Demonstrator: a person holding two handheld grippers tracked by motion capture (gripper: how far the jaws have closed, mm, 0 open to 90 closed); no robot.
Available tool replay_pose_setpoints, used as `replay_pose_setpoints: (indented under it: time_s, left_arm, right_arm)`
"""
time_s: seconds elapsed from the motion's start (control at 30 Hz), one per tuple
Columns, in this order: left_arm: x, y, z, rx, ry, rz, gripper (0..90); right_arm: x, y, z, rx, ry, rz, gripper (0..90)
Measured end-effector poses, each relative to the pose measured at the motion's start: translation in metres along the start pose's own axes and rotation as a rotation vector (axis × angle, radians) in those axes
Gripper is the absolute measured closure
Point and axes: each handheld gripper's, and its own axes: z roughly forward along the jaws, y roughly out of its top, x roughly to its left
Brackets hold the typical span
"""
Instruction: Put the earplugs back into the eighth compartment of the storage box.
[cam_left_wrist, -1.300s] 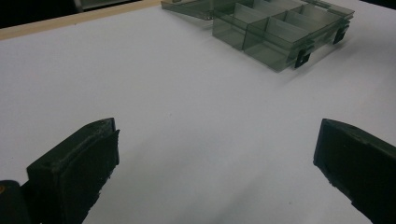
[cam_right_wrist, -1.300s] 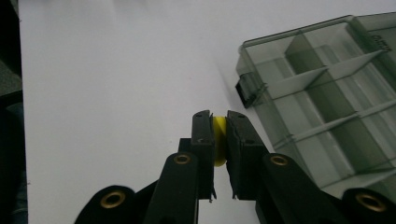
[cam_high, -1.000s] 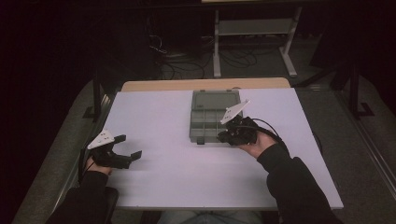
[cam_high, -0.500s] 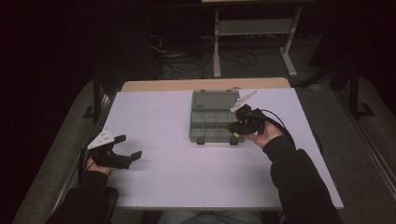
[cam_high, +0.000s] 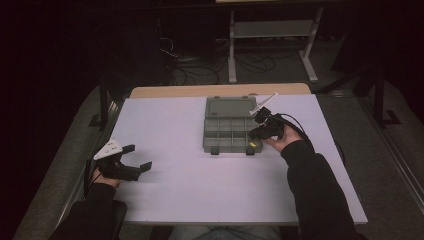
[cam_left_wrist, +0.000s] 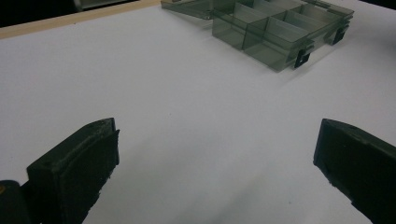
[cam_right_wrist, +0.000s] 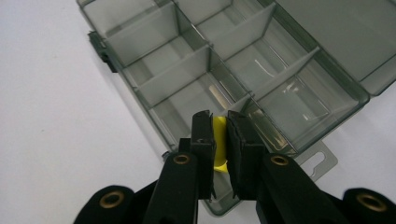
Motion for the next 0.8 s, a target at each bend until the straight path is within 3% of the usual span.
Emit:
replay_pose_setpoints:
  time_s: [0.17, 0.4, 0.43, 0.6, 0.8]
  left_arm:
    - [0.0, 0.0, 0.0, -0.001, 0.0, 0.0, 0.0]
    - [0.0, 0.0, 0.0, 0.0, -0.002, 0.0, 0.0]
    - [0.0, 0.0, 0.0, 0.0, -0.002, 0.0, 0.0]
    - [0.0, 0.0, 0.0, 0.002, -0.002, 0.001, 0.0]
    - [0.0, 0.0, 0.0, 0.003, -0.004, 0.001, 0.0]
  right_arm:
    - [-0.007, -0.001, 0.007, 0.015, 0.0, 0.028, 75.3]
    - [-0.007, -0.003, -0.002, -0.031, -0.023, 0.042, 65.2]
    - [-0.007, -0.005, -0.006, -0.049, -0.032, 0.044, 58.6]
    - [-0.009, -0.014, -0.012, -0.102, -0.046, 0.07, 45.4]
    - [-0.01, -0.03, -0.018, -0.141, -0.061, 0.104, 16.9]
